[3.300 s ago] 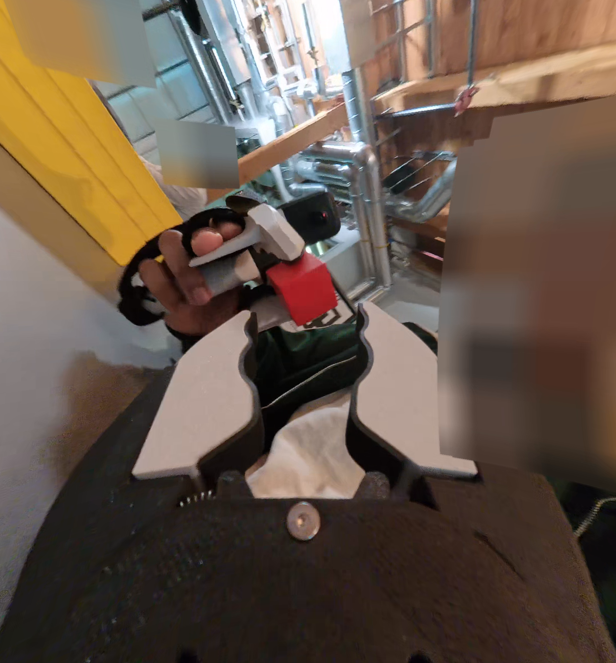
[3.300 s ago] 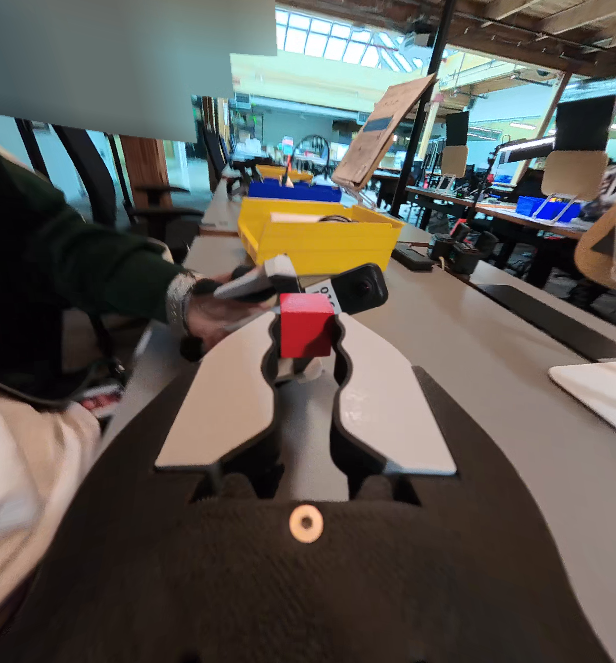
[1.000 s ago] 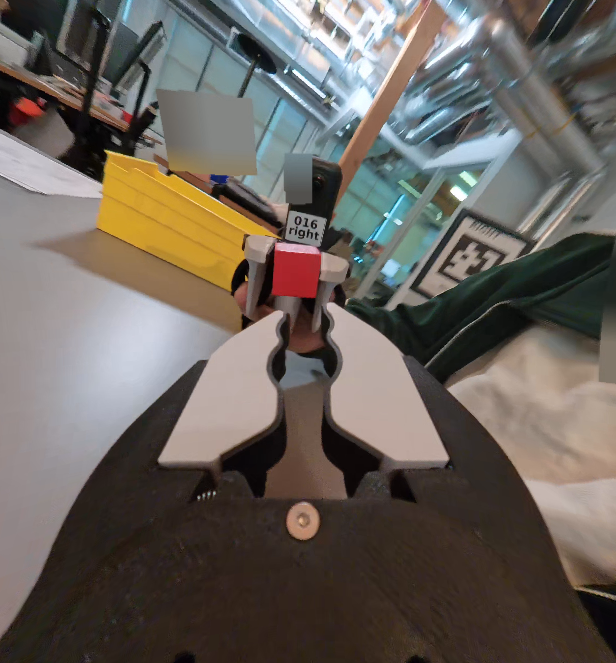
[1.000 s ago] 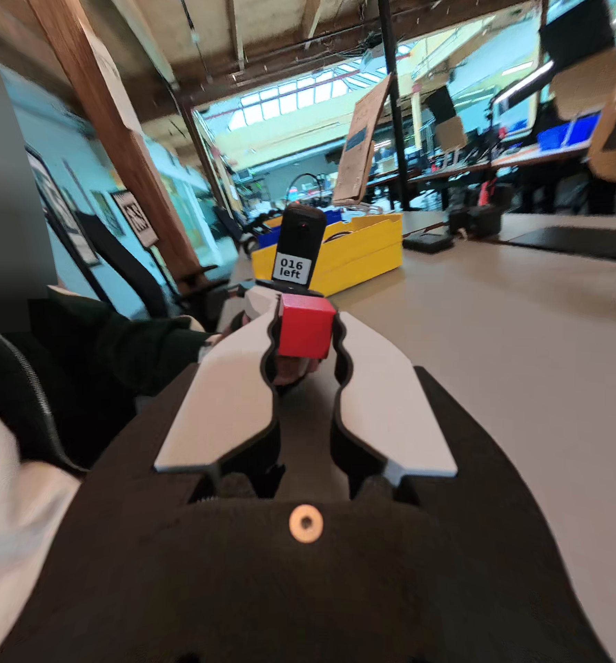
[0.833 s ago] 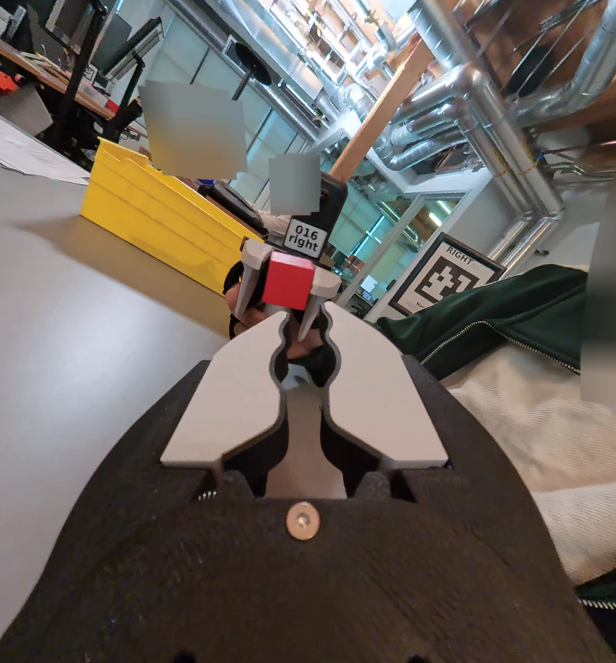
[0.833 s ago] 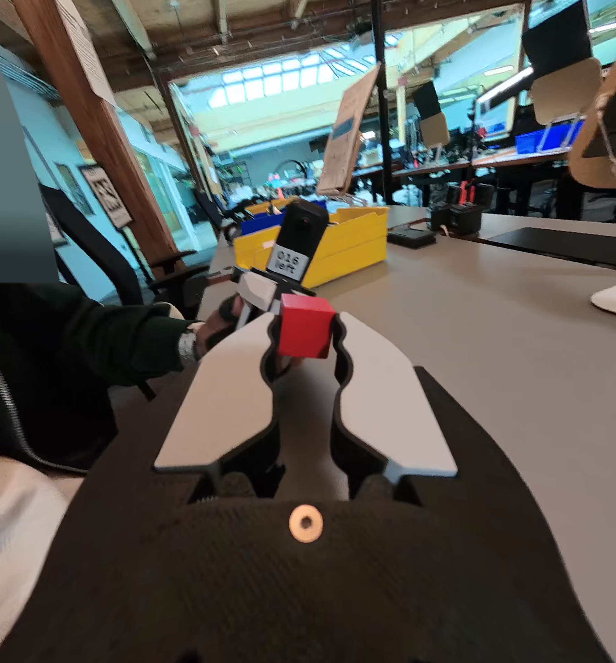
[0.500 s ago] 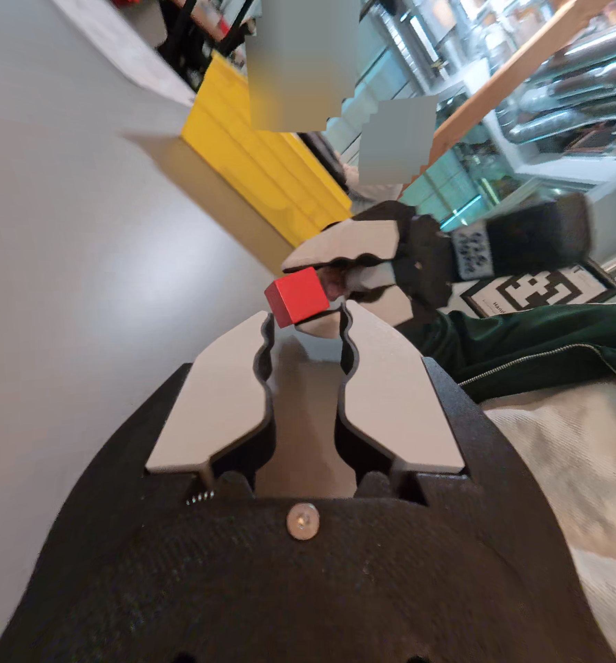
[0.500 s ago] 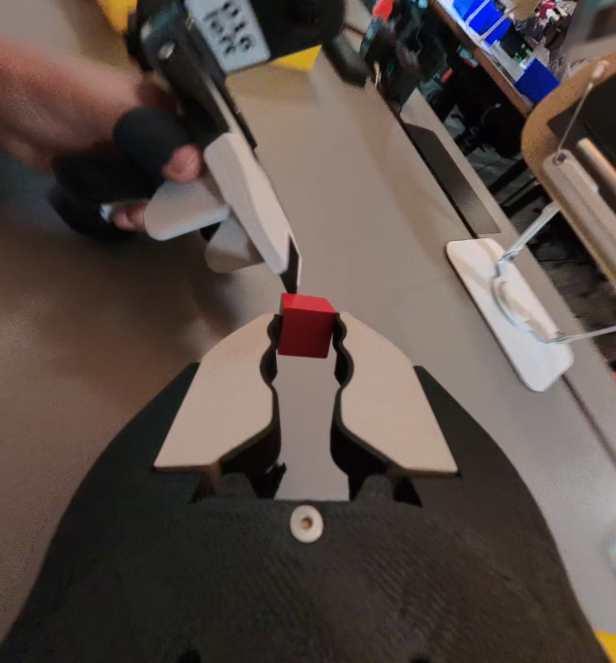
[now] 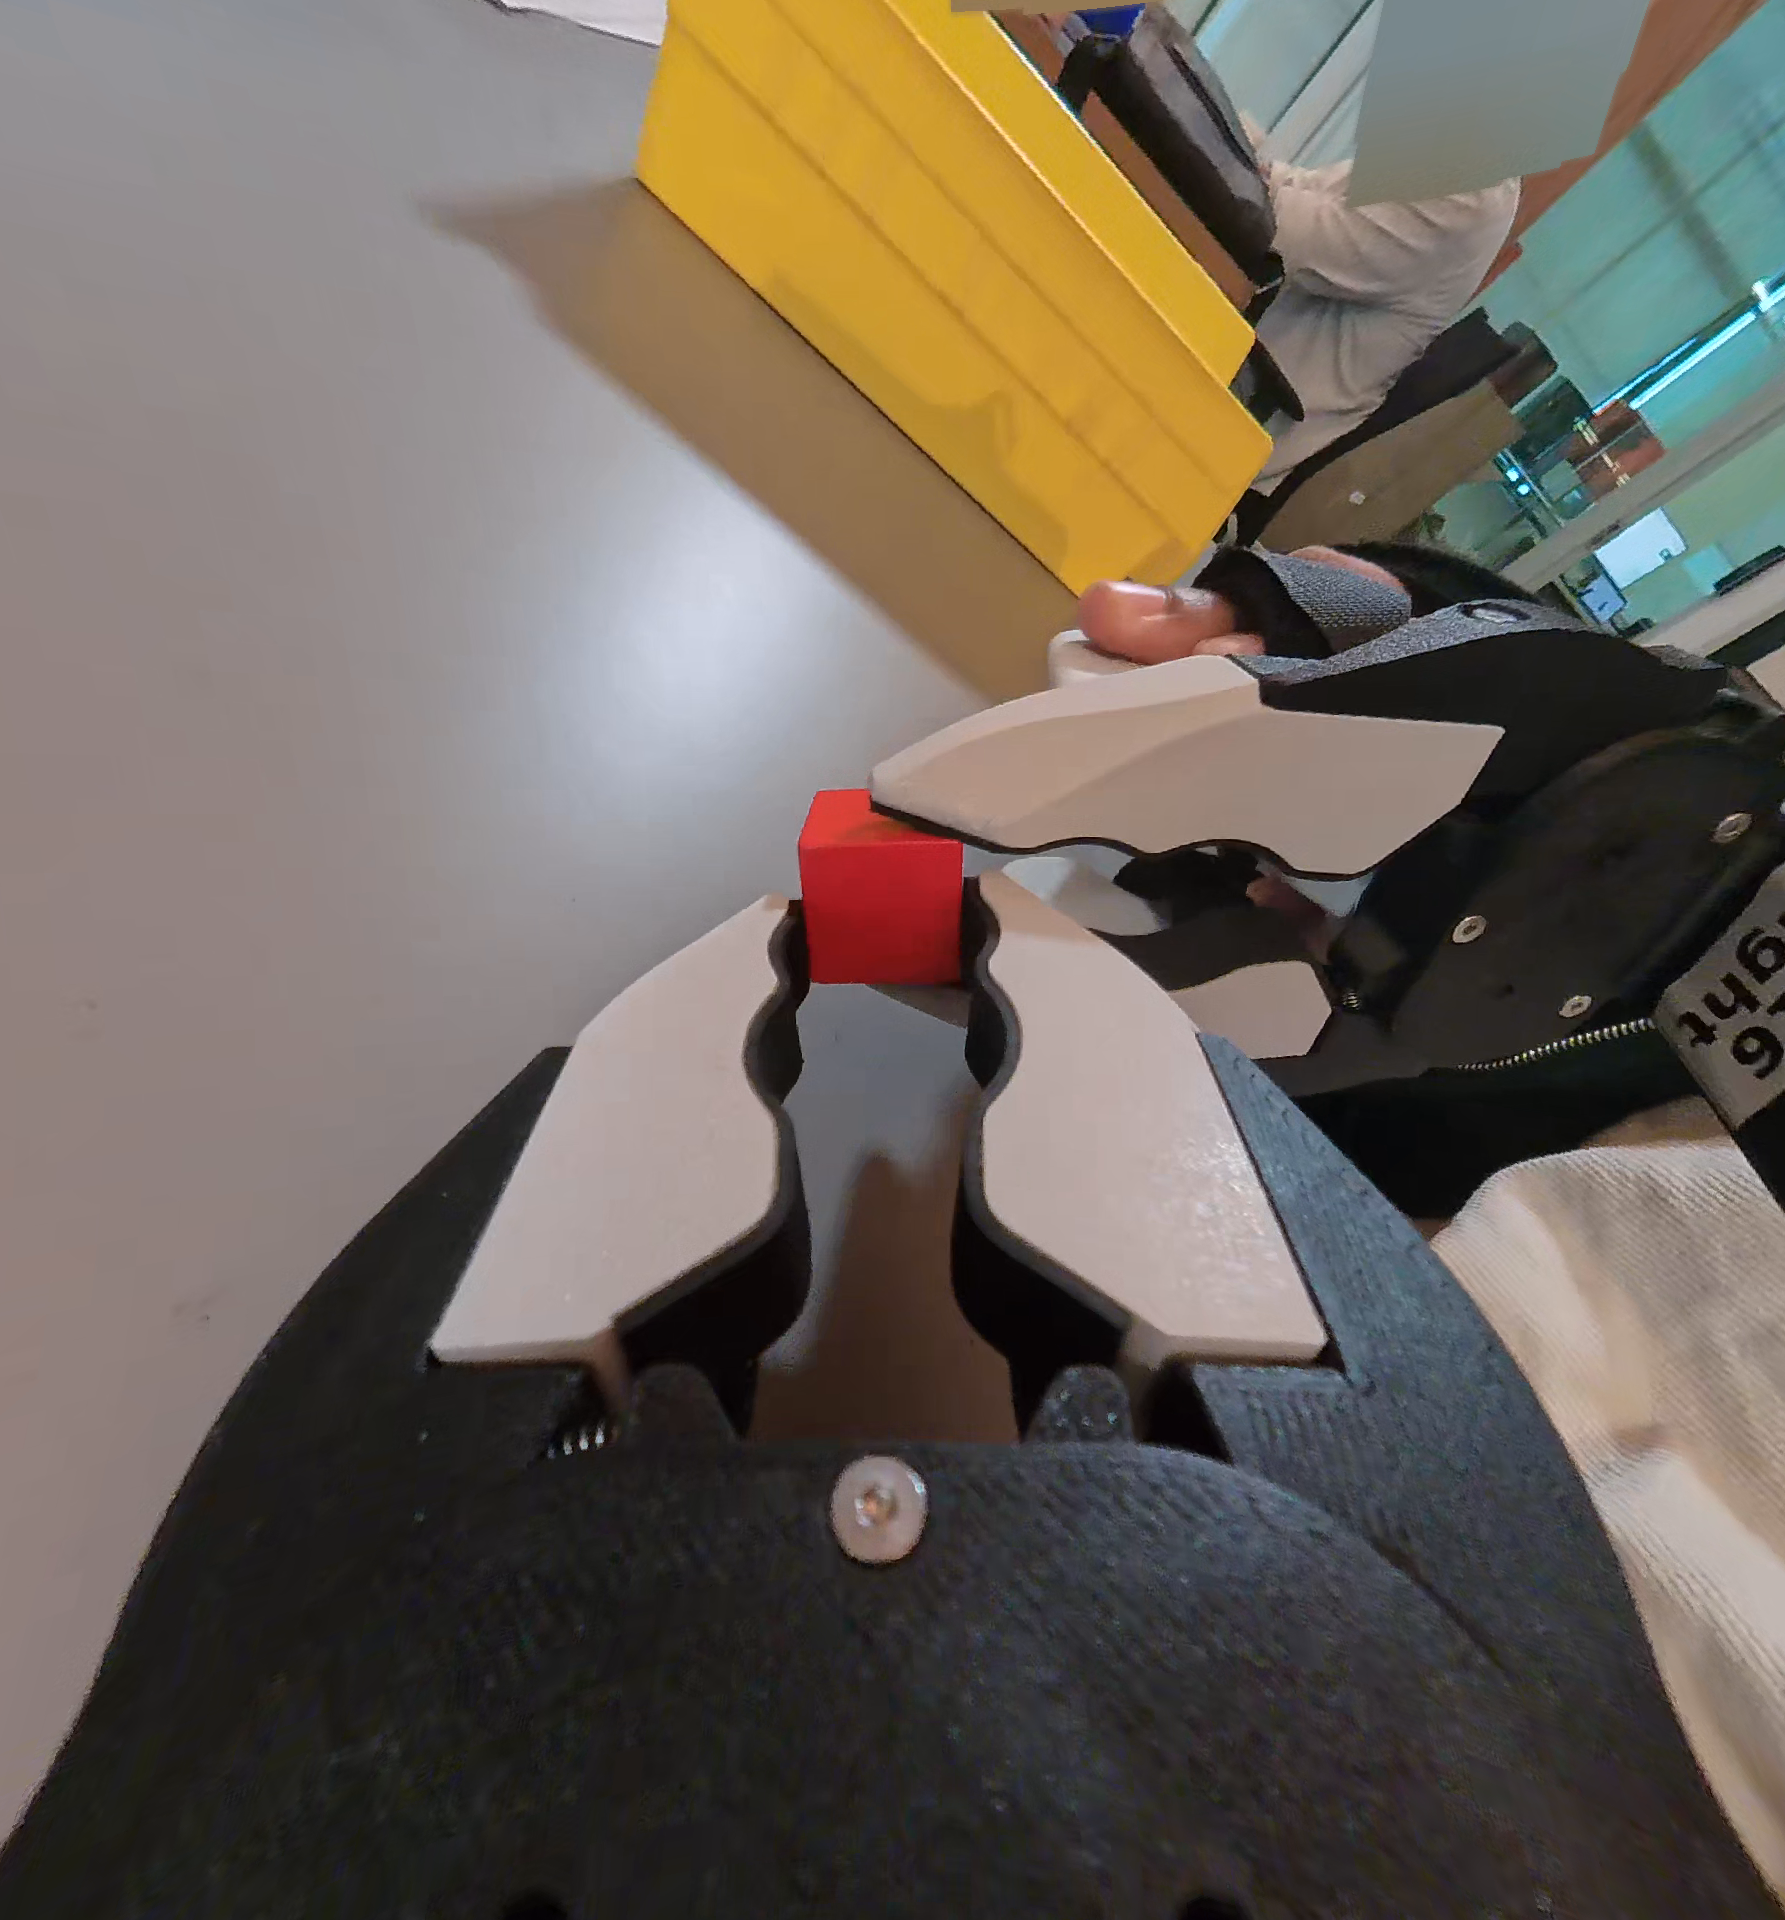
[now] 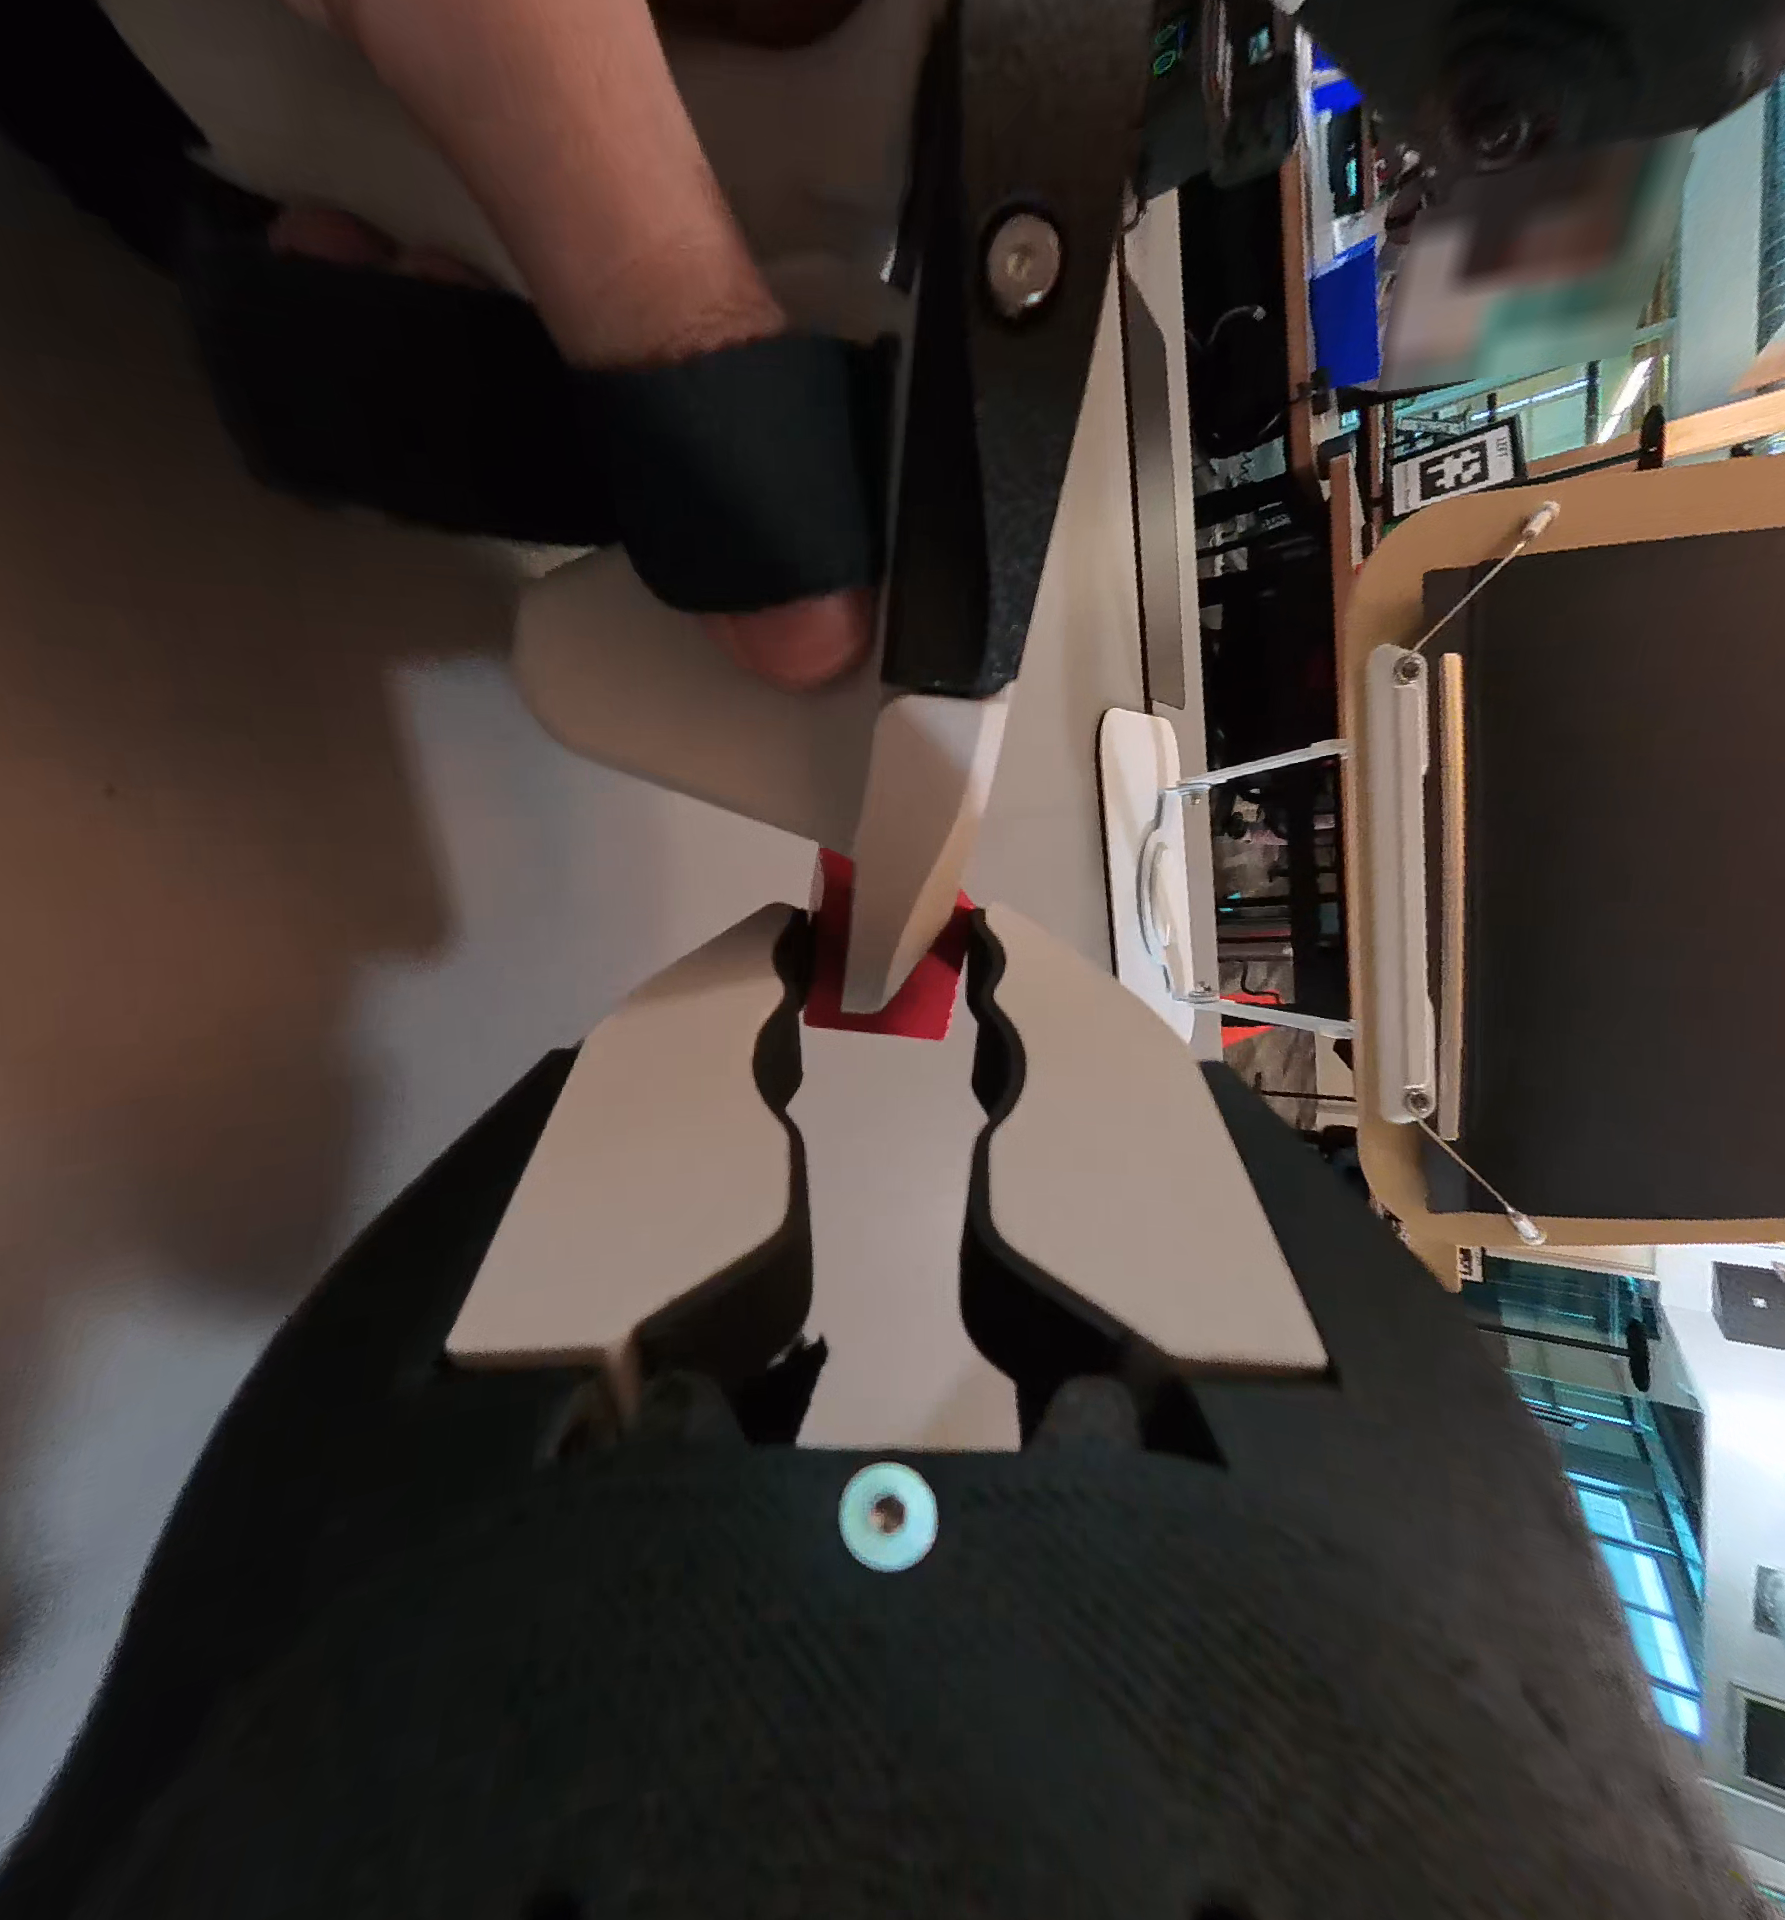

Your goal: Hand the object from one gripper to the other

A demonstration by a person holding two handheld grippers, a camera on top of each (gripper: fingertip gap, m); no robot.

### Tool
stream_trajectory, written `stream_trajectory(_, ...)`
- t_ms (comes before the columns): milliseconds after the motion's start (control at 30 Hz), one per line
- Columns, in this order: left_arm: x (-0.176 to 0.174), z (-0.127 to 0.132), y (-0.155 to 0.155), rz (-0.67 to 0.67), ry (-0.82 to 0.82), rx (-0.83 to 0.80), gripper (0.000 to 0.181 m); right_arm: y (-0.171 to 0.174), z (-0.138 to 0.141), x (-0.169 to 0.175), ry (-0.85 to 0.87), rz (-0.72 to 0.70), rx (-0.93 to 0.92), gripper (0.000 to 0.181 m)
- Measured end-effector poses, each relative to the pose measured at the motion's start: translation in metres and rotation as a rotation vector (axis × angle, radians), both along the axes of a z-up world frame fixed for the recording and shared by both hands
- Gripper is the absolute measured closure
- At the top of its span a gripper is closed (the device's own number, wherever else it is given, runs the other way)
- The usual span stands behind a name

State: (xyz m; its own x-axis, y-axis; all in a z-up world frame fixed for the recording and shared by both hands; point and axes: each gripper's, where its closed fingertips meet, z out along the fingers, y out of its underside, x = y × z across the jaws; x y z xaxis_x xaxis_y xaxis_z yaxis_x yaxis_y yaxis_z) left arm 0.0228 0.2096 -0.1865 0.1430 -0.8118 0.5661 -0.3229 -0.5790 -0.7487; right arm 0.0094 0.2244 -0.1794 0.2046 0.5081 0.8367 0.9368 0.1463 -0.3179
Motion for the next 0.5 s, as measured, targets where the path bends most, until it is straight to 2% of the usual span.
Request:
stream_trajectory(33, 0.0, 0.002, 0.0, -0.001, -0.008, -0.004, 0.151, 0.0, 0.001, -0.001, 0.019, 0.008, 0.011, 0.151)
stream_trajectory(133, -0.003, 0.013, 0.005, 0.017, -0.096, -0.036, 0.151, 0.008, 0.006, 0.003, 0.136, 0.0, 0.025, 0.114)
stream_trajectory(200, -0.006, 0.022, 0.011, 0.027, -0.172, -0.051, 0.151, 0.013, 0.005, 0.007, 0.306, -0.02, -0.077, 0.093)
stream_trajectory(267, -0.011, 0.03, 0.017, 0.032, -0.243, -0.045, 0.152, 0.014, 0.006, 0.006, 0.541, -0.003, -0.232, 0.084)
stream_trajectory(333, -0.014, 0.038, 0.02, 0.03, -0.31, -0.018, 0.152, 0.012, 0.015, 0.004, 0.796, 0.047, -0.384, 0.088)
stream_trajectory(433, -0.016, 0.048, 0.019, 0.005, -0.389, 0.031, 0.152, 0.004, 0.04, 0.004, 1.156, 0.159, -0.592, 0.113)
stream_trajectory(500, -0.015, 0.054, 0.013, -0.029, -0.437, 0.041, 0.153, 0.001, 0.057, 0.008, 1.369, 0.216, -0.71, 0.121)
